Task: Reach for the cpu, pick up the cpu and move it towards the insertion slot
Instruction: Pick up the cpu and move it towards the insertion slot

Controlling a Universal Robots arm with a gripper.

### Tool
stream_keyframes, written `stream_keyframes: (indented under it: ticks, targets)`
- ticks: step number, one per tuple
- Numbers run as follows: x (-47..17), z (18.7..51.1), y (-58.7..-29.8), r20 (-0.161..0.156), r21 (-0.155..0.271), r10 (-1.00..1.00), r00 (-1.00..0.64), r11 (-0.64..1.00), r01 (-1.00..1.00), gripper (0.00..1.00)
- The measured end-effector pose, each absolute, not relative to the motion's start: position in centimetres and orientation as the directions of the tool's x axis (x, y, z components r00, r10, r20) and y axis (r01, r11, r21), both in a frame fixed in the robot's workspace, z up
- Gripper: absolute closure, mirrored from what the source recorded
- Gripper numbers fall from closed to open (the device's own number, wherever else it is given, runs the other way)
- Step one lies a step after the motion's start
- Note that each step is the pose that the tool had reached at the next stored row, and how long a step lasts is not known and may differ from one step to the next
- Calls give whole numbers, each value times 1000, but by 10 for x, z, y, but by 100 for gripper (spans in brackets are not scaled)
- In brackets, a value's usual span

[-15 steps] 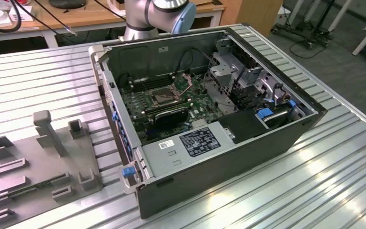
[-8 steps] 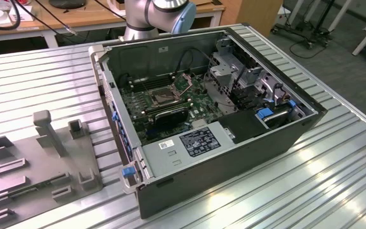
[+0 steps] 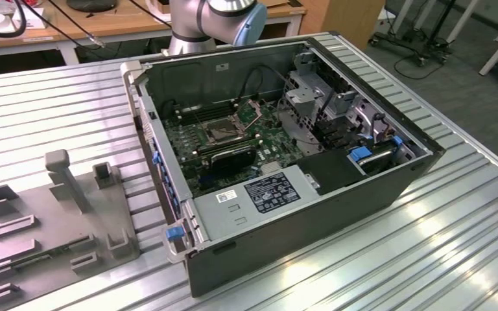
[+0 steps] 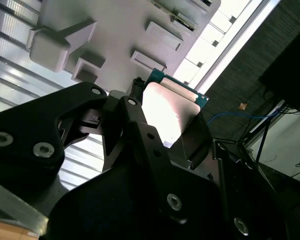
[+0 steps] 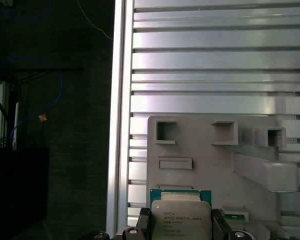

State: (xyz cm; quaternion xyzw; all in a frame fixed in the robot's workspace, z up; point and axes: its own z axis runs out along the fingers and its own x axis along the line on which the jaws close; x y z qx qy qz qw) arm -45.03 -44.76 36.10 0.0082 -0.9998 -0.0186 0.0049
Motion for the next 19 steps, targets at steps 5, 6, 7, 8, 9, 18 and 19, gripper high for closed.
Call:
stream_keyframes:
  ticks: [5, 6, 7, 8, 9, 18, 19]
  targets:
    - [-450, 364, -448, 9, 37, -17, -1000, 999, -16, 45]
    - [-450, 364, -448, 9, 37, -17, -1000, 999, -16, 45]
    - [-450, 365, -448, 10, 37, -17, -1000, 999, -16, 45]
    - [-450, 365, -448, 9, 37, -17, -1000, 999, -16, 45]
    - [-450, 366, -448, 10, 37, -17, -1000, 999, -16, 45]
    - [-450, 369, -448, 9, 37, -17, -1000, 999, -16, 45]
    - [-450, 369, -448, 9, 37, -17, -1000, 999, -16, 45]
